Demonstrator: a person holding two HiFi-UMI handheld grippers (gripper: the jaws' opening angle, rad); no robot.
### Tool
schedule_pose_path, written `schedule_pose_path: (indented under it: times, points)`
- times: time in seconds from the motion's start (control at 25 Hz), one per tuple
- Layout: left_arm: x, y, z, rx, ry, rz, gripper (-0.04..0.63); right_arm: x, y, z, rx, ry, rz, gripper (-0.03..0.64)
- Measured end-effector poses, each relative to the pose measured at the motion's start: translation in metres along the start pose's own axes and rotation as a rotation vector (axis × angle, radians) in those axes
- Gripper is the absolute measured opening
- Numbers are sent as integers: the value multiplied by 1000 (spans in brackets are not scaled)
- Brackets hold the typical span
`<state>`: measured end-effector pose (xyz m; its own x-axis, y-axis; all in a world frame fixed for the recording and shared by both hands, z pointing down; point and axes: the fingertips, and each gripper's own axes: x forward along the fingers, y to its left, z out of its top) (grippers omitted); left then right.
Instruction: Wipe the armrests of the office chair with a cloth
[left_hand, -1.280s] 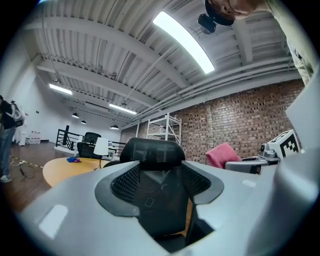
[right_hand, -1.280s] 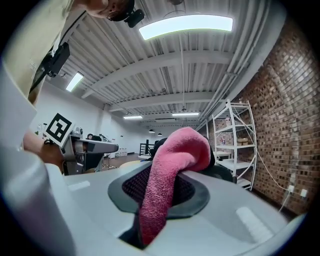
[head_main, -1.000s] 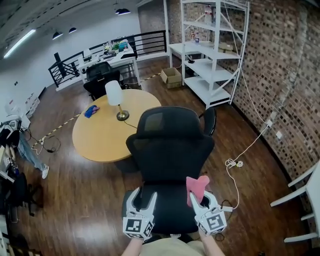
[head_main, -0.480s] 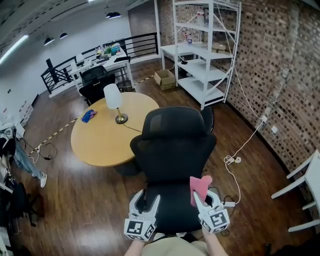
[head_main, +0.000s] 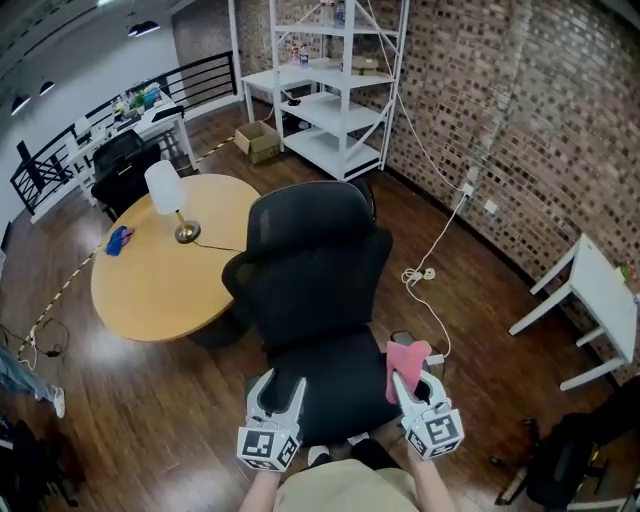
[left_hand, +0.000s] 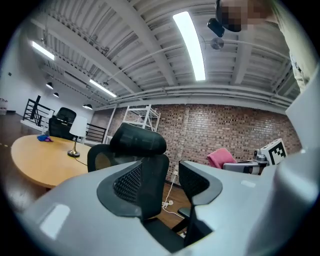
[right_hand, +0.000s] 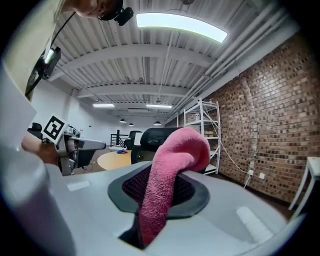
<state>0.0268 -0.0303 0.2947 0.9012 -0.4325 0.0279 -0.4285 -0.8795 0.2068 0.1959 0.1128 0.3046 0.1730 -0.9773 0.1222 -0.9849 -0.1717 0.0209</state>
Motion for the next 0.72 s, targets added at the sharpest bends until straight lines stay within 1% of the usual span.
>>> schedule_pose_path:
  times: [0.12, 0.24, 0.36, 0.52, 0.6, 0.72]
  points:
    - [8, -12, -22, -22, 32, -79, 198, -29, 5, -24, 26, 58, -63, 72]
    - [15, -23, -32, -40, 58, -129, 196, -43, 3, -42, 60, 98, -110, 72]
    - [19, -30, -39, -19, 63, -168, 195, -52, -5, -43, 67, 92, -144, 72]
    - [37, -44, -40, -19, 55, -195, 192, -58, -37, -39, 65, 75, -186, 72]
    - [46, -53, -39, -12, 55, -202, 188, -54, -52, -44, 71, 82, -181, 72]
    - [60, -64, -54, -34, 77, -166, 186, -41, -73, -50, 69, 97, -118, 72]
